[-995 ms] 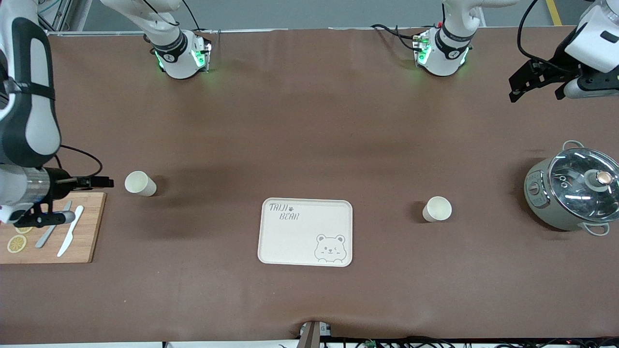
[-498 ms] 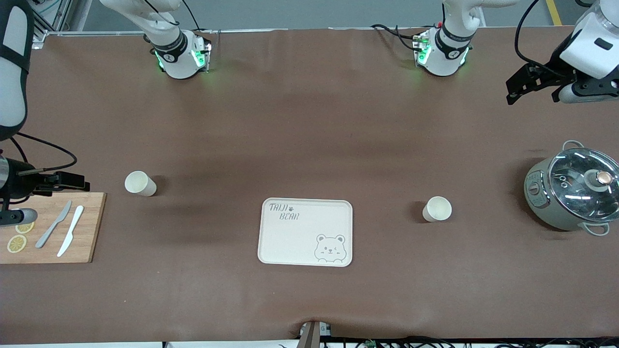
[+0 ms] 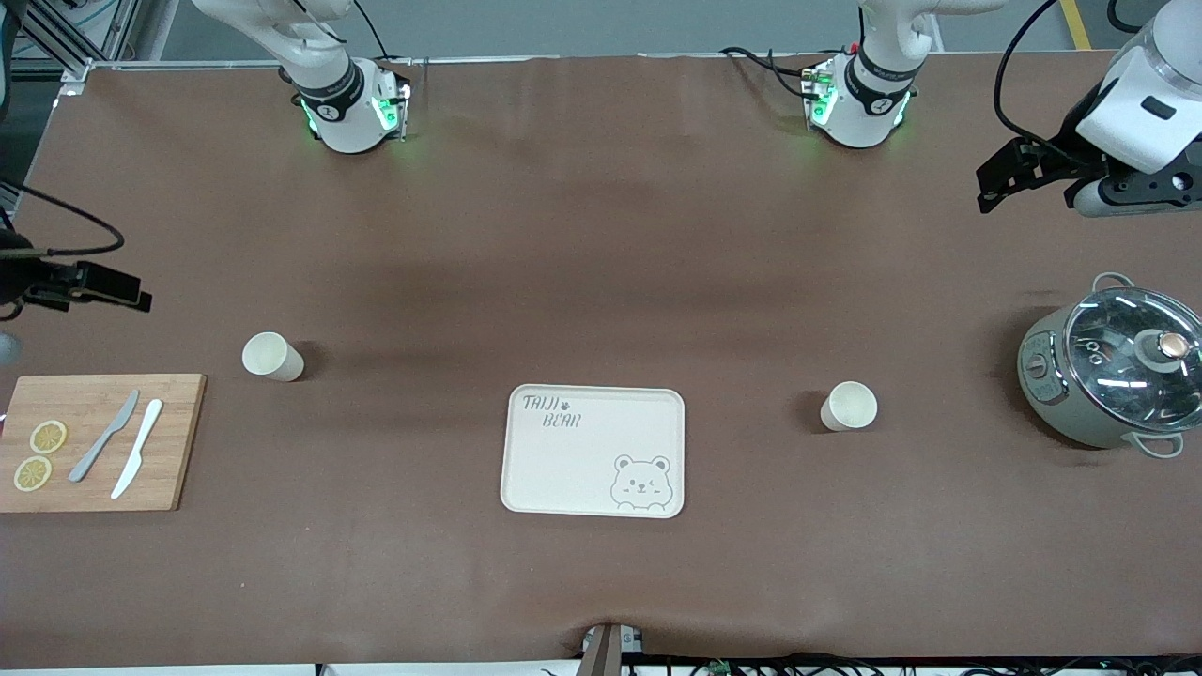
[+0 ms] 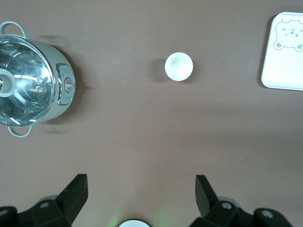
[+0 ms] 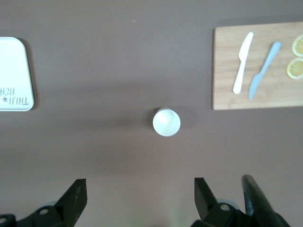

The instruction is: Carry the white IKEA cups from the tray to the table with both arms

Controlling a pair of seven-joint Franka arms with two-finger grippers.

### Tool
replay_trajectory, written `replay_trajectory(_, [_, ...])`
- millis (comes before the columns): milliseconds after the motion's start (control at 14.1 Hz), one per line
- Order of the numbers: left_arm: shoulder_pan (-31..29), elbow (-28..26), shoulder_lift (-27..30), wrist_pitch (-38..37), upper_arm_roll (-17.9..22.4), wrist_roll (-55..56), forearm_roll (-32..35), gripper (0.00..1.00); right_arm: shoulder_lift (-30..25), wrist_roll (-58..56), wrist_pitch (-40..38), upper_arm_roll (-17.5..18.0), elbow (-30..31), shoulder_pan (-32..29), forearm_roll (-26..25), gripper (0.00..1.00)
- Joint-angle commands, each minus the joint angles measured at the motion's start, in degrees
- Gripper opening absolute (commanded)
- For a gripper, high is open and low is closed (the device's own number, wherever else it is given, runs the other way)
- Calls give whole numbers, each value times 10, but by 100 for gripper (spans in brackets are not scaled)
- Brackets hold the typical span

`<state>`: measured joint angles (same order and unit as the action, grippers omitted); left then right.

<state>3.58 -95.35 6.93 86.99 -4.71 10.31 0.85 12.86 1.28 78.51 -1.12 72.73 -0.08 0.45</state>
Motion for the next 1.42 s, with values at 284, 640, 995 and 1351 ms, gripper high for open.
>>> replay_trajectory(284, [-5,-1,0,5,1,-13,-6,100,-138,-28,61,16,180,-8,-19,100])
replay_trajectory(640, [-5,-1,-5,10,2,-15,-6,100,-143,-90,63,29,191,-37,-16,100])
replay_trajectory(995, [-22,1,-5,14,2,-15,-15,100,-144,-90,69,26,192,-41,-14,100])
replay_trajectory(1351, [-26,3,-11,20,3,-19,-24,100,-144,-90,71,26,191,-41,-14,100])
